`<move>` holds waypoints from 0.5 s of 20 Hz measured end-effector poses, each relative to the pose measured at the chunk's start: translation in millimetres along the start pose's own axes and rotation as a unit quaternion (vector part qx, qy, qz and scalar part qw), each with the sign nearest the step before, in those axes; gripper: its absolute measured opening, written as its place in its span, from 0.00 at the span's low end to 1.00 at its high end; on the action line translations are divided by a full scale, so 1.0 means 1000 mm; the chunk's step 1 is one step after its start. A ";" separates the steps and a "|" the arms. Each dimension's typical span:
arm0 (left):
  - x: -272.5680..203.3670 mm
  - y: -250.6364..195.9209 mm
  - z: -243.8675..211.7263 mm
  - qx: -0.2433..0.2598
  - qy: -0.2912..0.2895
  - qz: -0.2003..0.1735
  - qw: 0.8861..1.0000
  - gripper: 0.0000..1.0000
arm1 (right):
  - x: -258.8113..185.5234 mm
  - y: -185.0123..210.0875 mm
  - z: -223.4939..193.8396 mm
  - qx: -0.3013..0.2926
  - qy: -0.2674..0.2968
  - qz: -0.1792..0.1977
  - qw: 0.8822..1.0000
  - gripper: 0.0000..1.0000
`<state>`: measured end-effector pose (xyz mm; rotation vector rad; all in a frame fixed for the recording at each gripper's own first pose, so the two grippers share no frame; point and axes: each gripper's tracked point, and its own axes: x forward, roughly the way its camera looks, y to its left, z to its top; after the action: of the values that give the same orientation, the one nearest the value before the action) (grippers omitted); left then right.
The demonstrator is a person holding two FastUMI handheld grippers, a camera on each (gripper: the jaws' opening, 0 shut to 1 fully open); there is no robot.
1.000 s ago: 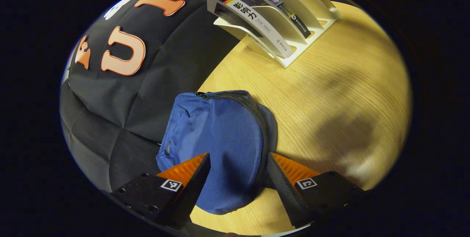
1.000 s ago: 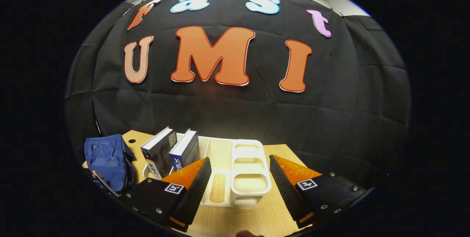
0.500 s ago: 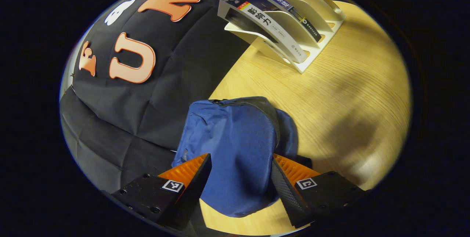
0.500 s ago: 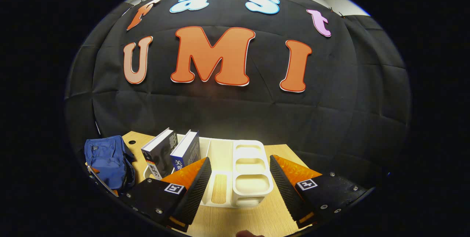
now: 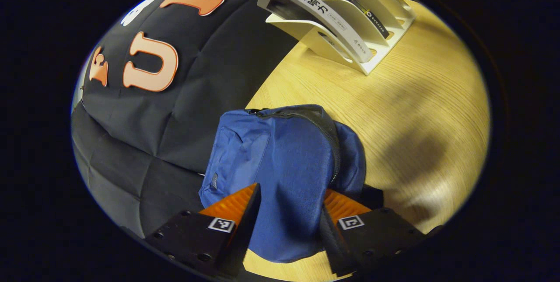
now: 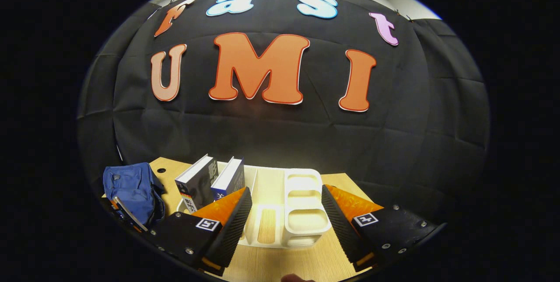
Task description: Open the schoolbag, grab two books from the bookshelf and put them into the schoolbag.
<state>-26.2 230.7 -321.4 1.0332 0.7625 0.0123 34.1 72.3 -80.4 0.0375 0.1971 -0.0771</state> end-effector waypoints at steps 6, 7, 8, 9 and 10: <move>-0.002 0.008 0.000 -0.008 0.024 -0.048 0.999 0.10 | 0.003 0.028 0.005 -0.013 0.004 0.032 0.999 0.95; 0.004 0.003 -0.002 -0.018 0.022 -0.066 0.997 0.00 | 0.004 0.036 0.005 -0.015 0.009 0.043 0.999 0.95; 0.005 0.002 -0.004 -0.029 0.031 -0.077 0.996 0.08 | 0.006 0.044 0.002 -0.018 0.021 0.053 0.998 0.95; 0.005 0.005 -0.006 -0.035 0.036 -0.086 0.995 0.07 | 0.006 0.052 -0.001 -0.020 0.033 0.065 0.997 0.95; 0.005 0.008 -0.003 -0.041 0.036 -0.088 0.995 0.07 | 0.007 0.059 -0.001 -0.021 0.042 0.073 0.996 0.95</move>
<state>-21.7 239.3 -319.2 0.8890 0.9093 -0.0702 45.3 130.6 -81.2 0.0130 0.2792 0.0748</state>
